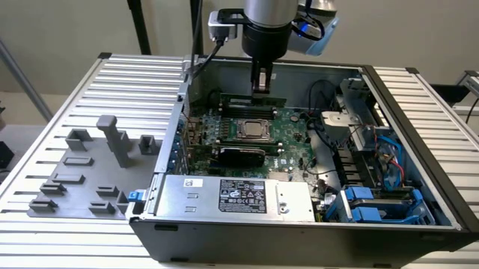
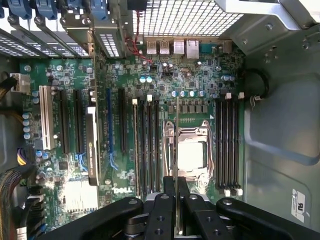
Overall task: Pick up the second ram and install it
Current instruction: 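Insert the second ram into the second slot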
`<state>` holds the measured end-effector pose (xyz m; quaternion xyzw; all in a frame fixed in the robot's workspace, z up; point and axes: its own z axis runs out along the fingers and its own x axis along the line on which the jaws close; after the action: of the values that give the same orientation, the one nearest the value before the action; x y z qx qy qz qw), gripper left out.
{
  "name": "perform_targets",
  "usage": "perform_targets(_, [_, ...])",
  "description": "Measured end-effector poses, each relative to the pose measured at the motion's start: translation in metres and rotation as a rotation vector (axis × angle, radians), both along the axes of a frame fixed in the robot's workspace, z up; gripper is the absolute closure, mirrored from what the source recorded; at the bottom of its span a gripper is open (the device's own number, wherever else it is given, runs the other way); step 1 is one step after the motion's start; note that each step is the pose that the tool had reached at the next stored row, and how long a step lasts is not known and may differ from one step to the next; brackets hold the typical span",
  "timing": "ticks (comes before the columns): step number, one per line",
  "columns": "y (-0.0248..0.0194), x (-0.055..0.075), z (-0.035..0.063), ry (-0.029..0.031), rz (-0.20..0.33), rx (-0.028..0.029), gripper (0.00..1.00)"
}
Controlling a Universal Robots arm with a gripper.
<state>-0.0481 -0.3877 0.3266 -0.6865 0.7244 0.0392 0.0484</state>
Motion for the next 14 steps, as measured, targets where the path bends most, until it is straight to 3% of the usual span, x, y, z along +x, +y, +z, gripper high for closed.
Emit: perform_targets(14, [0.0000, 0.000, -0.0255, -0.0004, 0.000, 0.0001, 0.87])
